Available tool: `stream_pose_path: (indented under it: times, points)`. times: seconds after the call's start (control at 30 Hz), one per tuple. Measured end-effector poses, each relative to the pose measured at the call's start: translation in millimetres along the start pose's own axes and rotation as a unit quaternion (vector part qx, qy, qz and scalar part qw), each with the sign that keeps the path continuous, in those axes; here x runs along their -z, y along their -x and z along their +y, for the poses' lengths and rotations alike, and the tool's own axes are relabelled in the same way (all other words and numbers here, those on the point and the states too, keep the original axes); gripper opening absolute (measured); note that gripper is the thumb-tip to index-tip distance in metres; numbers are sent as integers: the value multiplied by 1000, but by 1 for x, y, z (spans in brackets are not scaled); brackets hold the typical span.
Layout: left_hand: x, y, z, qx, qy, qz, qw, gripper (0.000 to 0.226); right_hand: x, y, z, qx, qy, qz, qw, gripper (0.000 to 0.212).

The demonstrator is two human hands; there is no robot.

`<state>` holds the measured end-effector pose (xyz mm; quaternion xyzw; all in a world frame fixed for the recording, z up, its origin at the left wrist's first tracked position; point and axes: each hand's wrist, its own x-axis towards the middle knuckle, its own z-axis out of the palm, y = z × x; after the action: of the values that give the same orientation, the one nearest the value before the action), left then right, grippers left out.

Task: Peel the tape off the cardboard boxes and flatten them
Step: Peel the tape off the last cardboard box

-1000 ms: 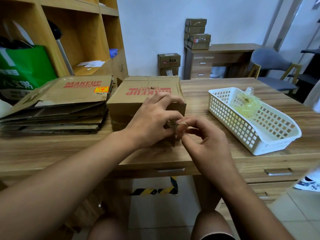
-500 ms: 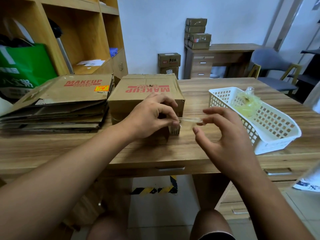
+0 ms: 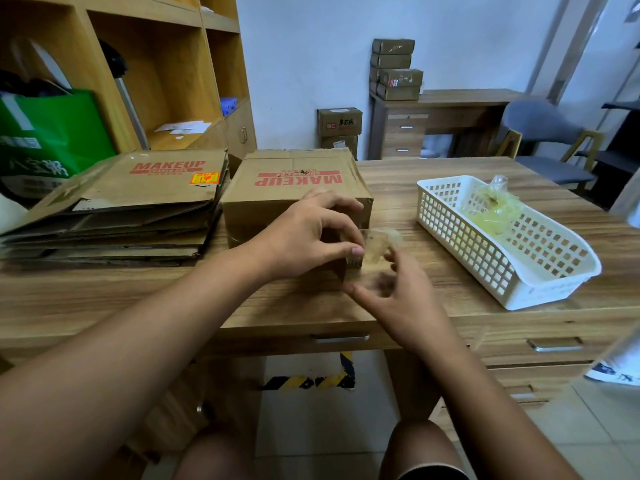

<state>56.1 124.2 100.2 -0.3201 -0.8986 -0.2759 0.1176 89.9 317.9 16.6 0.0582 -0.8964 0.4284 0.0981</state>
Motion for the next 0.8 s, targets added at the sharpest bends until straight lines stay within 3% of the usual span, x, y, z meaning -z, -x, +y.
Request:
stream_pose_path:
  times: [0.13, 0.3, 0.57, 0.63, 0.8]
  points:
    - [-3, 0, 3, -4, 24, -10, 1000, 36, -20, -8, -15, 60, 85, 18, 994, 47]
    - [-7, 6, 2, 16, 64, 35, 997, 69, -23, -18, -13, -3, 54, 29, 998, 17]
    - [-9, 13, -1, 15, -111, 79, 991, 26, -19, -24, -12, -15, 44, 14, 999, 13]
    - [-6, 17, -2, 39, -87, 31, 995, 12, -18, -25, -12, -13, 57, 19, 998, 14]
    - [-4, 26, -4, 92, -36, -2, 995, 18, -17, -26, -14, 17, 86, 18, 996, 15]
